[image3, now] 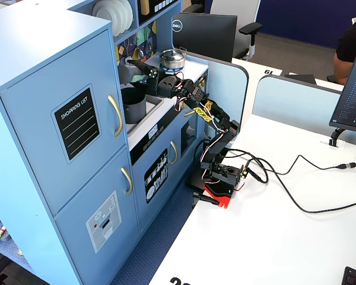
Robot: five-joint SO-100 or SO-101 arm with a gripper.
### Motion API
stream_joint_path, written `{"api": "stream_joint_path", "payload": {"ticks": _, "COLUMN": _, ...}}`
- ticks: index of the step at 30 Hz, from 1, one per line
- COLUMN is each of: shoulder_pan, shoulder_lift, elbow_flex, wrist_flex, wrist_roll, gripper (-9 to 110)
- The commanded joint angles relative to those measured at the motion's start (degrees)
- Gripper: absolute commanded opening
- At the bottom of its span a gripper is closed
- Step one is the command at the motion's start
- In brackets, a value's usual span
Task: Put salt in the gray recipient
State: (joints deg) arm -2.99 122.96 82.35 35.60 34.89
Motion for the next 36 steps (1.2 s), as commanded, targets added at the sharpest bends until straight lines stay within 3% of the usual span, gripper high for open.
{"api": "stream_joint_path", "payload": {"ticks": 1, "shoulder_pan": -2.2, "shoulder_lift": 4.2, "elbow_flex": -0.7, "wrist_flex": -0.1, "wrist_roll": 9.3, "gripper": 0}}
{"api": "stream_joint_path", "payload": {"ticks": 11, "shoulder_pan": -5.7, "shoulder_lift": -3.9, "elbow_flex": -4.7, "wrist_flex": -7.1, "wrist_roll": 21.7, "gripper": 0}}
{"api": "stream_joint_path", "payload": {"ticks": 17, "shoulder_pan": -4.2, "shoulder_lift": -9.6, "elbow_flex": -7.4, "wrist_flex": -11.9, "wrist_roll": 23.6, "gripper": 0}}
{"api": "stream_joint_path", "payload": {"ticks": 27, "shoulder_pan": 1.3, "shoulder_lift": -9.8, "elbow_flex": 0.3, "wrist_flex": -8.7, "wrist_roll": 26.3, "gripper": 0}}
{"api": "stream_joint_path", "payload": {"ticks": 36, "shoulder_pan": -0.8, "shoulder_lift": -10.3, "elbow_flex": -0.7, "wrist_flex": -11.6, "wrist_roll": 25.7, "gripper": 0}}
